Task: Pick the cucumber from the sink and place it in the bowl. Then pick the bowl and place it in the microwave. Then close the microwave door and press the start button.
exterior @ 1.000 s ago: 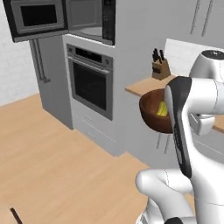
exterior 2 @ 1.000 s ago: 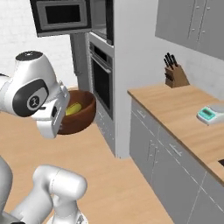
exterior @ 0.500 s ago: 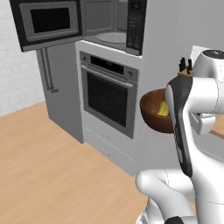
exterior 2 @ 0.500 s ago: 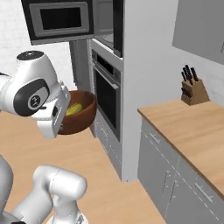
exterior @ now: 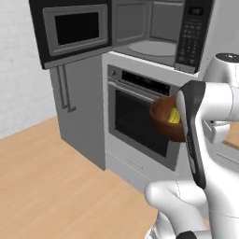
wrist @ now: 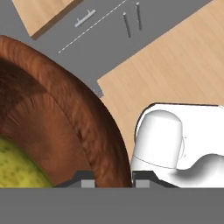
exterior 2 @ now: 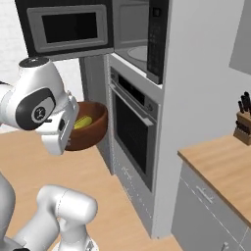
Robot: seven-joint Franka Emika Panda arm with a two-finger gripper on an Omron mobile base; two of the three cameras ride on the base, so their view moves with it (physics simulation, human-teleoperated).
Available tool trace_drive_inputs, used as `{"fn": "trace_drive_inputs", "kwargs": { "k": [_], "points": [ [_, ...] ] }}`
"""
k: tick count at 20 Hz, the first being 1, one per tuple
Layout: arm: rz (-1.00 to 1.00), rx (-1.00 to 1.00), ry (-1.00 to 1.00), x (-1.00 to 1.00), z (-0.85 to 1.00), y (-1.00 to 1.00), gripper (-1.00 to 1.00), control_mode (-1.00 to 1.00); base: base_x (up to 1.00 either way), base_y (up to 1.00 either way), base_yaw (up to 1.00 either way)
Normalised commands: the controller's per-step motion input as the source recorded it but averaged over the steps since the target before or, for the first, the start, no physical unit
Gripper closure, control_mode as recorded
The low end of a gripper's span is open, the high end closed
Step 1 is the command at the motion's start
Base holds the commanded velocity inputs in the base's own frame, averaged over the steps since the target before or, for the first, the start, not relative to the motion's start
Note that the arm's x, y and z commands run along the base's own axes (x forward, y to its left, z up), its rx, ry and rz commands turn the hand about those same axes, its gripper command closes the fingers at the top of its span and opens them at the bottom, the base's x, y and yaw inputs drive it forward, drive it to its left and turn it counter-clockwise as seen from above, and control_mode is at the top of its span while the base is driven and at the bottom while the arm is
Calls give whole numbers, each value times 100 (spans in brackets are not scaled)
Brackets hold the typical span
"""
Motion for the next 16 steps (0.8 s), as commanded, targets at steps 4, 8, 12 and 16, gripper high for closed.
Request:
{"fn": "trace_drive_inputs", "kwargs": {
  "k": [4, 8, 12, 16],
  "points": [
    [0, 0, 0, 0, 0, 0, 100, 100, 74, 16, -22],
    [0, 0, 0, 0, 0, 0, 100, 100, 56, 5, -25],
    [0, 0, 0, 0, 0, 0, 100, 100, 60, 7, -27],
    [0, 0, 0, 0, 0, 0, 100, 100, 70, 33, -26]
  ]
}}
